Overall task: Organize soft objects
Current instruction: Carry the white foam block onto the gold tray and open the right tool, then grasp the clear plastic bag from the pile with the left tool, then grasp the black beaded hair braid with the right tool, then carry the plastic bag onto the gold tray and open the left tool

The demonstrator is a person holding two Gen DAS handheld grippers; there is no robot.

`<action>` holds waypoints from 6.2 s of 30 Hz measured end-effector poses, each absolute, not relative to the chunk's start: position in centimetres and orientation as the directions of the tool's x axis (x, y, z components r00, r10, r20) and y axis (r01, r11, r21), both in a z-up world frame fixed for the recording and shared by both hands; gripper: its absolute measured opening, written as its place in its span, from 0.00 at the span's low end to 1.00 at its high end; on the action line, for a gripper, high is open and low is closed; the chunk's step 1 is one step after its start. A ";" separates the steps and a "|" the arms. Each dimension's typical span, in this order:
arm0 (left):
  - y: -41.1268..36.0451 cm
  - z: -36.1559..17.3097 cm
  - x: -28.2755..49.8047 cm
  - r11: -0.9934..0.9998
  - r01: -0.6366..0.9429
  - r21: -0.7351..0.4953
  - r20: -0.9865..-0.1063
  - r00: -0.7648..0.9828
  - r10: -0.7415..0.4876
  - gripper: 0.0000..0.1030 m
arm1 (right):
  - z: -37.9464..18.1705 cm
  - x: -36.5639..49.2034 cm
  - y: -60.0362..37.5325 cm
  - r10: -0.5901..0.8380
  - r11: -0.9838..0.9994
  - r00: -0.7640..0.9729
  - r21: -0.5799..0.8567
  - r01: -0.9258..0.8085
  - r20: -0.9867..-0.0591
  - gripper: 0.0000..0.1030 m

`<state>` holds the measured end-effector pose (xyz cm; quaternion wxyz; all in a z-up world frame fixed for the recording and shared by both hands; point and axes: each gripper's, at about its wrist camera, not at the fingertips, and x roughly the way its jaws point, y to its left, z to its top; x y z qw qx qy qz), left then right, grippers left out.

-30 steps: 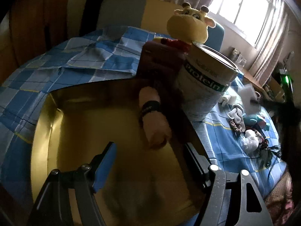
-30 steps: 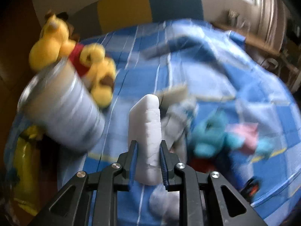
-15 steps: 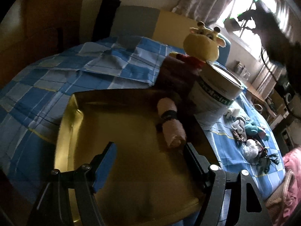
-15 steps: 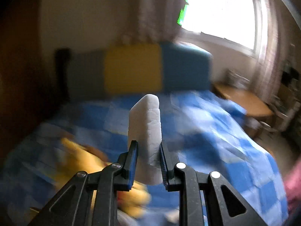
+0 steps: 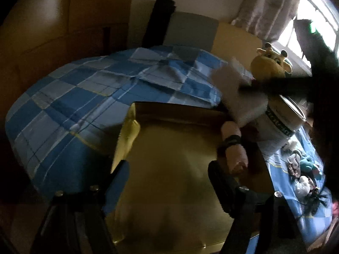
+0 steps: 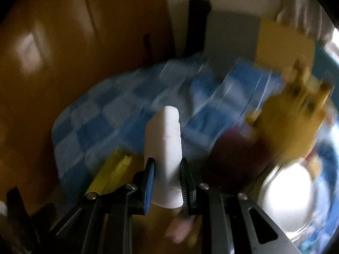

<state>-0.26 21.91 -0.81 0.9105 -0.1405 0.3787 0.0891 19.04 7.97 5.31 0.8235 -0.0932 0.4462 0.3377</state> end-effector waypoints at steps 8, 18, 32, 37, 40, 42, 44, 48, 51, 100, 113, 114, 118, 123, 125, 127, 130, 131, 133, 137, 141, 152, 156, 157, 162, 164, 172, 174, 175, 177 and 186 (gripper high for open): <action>21.4 -0.8 -1.2 0.948 -0.271 -0.165 -0.710 0.700 0.076 0.78 | -3.1 15.8 7.7 0.445 0.782 0.241 0.244 -0.573 -0.862 0.23; 20.0 -0.7 -1.7 0.961 -0.238 -0.141 -0.710 0.700 0.069 0.79 | -4.8 15.0 6.9 0.424 0.829 0.273 0.248 -0.502 -0.863 0.44; 17.4 -0.7 -1.8 0.979 -0.173 -0.112 -0.711 0.702 0.043 0.79 | -0.9 11.6 2.0 0.413 0.853 0.437 0.171 -0.494 -0.799 0.65; 16.2 -0.6 -1.6 0.985 -0.140 -0.098 -0.712 0.702 0.029 0.82 | -0.2 10.0 -0.9 0.376 0.873 0.497 0.119 -0.474 -0.782 0.66; 15.3 -0.6 -1.4 0.990 -0.114 -0.088 -0.715 0.699 0.017 0.82 | 0.3 9.5 -3.3 0.356 0.891 0.526 0.112 -0.439 -0.772 0.66; 14.6 -0.6 -1.3 0.992 -0.096 -0.081 -0.717 0.697 0.009 0.82 | 0.6 9.3 -5.2 0.339 0.907 0.547 0.111 -0.406 -0.765 0.66; 13.8 -0.6 -1.1 0.995 -0.075 -0.069 -0.719 0.695 0.002 0.82 | 1.0 9.1 -7.6 0.317 0.926 0.571 0.115 -0.361 -0.758 0.66; 11.9 -0.6 -0.6 0.998 -0.022 -0.065 -0.722 0.691 -0.032 0.82 | 1.8 8.8 -13.5 0.229 0.968 0.629 0.107 -0.227 -0.743 0.66; 10.2 -0.3 -0.5 0.998 0.034 -0.053 -0.716 0.696 -0.062 0.82 | 2.2 8.5 -18.7 0.157 0.987 0.663 0.129 -0.092 -0.732 0.66; -18.0 -7.5 7.5 0.758 0.636 -0.144 -0.806 0.369 -0.462 0.34 | -2.8 3.4 -41.8 -0.043 0.670 0.736 0.527 0.523 -0.676 0.69; -9.7 -9.1 3.6 0.841 0.521 -0.147 -0.824 0.406 -0.396 0.34 | -6.7 7.0 -40.5 -0.059 0.731 0.387 0.224 0.644 -0.920 0.67; -9.4 -9.2 3.6 0.843 0.514 -0.156 -0.822 0.405 -0.399 0.34 | -7.1 7.1 -40.3 -0.035 0.734 0.368 0.226 0.640 -0.929 0.66; -8.9 -9.5 3.5 0.848 0.498 -0.181 -0.807 0.417 -0.417 0.34 | -8.5 7.8 -39.2 -0.007 0.764 0.277 0.174 0.621 -0.961 0.42; -8.6 -9.6 2.9 0.849 0.498 -0.175 -0.791 0.443 -0.422 0.34 | -9.6 8.7 -38.1 -0.022 0.817 0.215 0.106 0.567 -0.976 0.32; -8.3 -9.3 2.8 0.846 0.496 -0.194 -0.791 0.431 -0.434 0.33 | -10.0 9.1 -37.7 -0.028 0.836 0.195 0.084 0.542 -0.980 0.33; -8.1 -9.4 2.7 0.846 0.498 -0.192 -0.791 0.432 -0.434 0.33 | -10.2 9.6 -37.1 -0.042 0.848 0.184 0.063 0.527 -0.982 0.34; -7.8 -9.2 2.5 0.849 0.490 -0.199 -0.790 0.432 -0.435 0.32 | -10.3 10.0 -36.4 -0.062 0.856 0.178 0.039 0.516 -0.982 0.35; -7.7 -9.1 2.3 0.848 0.490 -0.203 -0.789 0.431 -0.437 0.32 | -10.4 10.2 -36.3 -0.072 0.859 0.177 0.029 0.511 -0.982 0.35; -7.5 -9.2 2.1 0.847 0.491 -0.203 -0.790 0.430 -0.438 0.32 | -10.3 10.5 -35.5 -0.093 0.869 0.172 0.004 0.495 -0.981 0.35; -7.3 -9.0 1.7 0.846 0.492 -0.206 -0.788 0.429 -0.442 0.32 | -10.5 10.7 -34.4 -0.106 0.874 0.177 -0.007 0.485 -0.978 0.35; -7.2 -8.6 1.3 0.842 0.502 -0.197 -0.780 0.439 -0.445 0.32 | -10.5 10.6 -33.8 -0.127 0.877 0.189 -0.021 0.481 -0.974 0.35; -4.0 -4.9 0.7 0.844 0.465 -0.269 -0.720 0.485 -0.497 0.32 | -9.8 10.0 -33.7 -0.150 0.886 0.191 -0.046 0.461 -0.970 0.36; -1.8 -3.8 0.9 0.854 0.417 -0.310 -0.701 0.506 -0.502 0.32 | -9.8 10.2 -32.9 -0.170 0.890 0.195 -0.066 0.452 -0.966 0.36; -1.0 -3.4 1.0 0.857 0.400 -0.324 -0.695 0.514 -0.503 0.32 | -9.8 10.2 -32.8 -0.171 0.890 0.195 -0.067 0.452 -0.966 0.36; 4.7 -1.6 2.3 0.880 0.261 -0.397 -0.668 0.575 -0.472 0.33 | -9.7 10.2 -32.7 -0.168 0.890 0.195 -0.063 0.451 -0.966 0.36; 7.7 -1.1 3.0 0.888 0.189 -0.419 -0.661 0.607 -0.441 0.33 | -9.7 10.2 -32.6 -0.168 0.890 0.196 -0.063 0.452 -0.966 0.36; 17.5 -2.2 5.1 0.909 -0.065 -0.411 -0.695 0.668 -0.266 0.33 | -9.6 10.1 -33.8 -0.142 0.886 0.202 -0.034 0.463 -0.969 0.36; 19.4 -2.9 6.0 0.904 -0.117 -0.411 -0.711 0.662 -0.237 0.33 | -9.6 10.1 -33.8 -0.141 0.886 0.201 -0.033 0.462 -0.969 0.36; 20.2 -3.2 6.5 0.902 -0.138 -0.409 -0.721 0.655 -0.226 0.33 | -9.6 10.1 -33.8 -0.143 0.888 0.200 -0.036 0.458 -0.969 0.36; 21.5 -4.0 7.5 0.896 -0.163 -0.412 -0.738 0.637 -0.224 0.33 | -9.5 10.2 -33.8 -0.152 0.891 0.198 -0.048 0.451 -0.968 0.36; 23.5 -6.5 12.4 0.910 -0.243 -0.336 -0.801 0.582 -0.141 0.38 | -9.7 10.2 -33.6 -0.157 0.891 0.201 -0.051 0.452 -0.967 0.36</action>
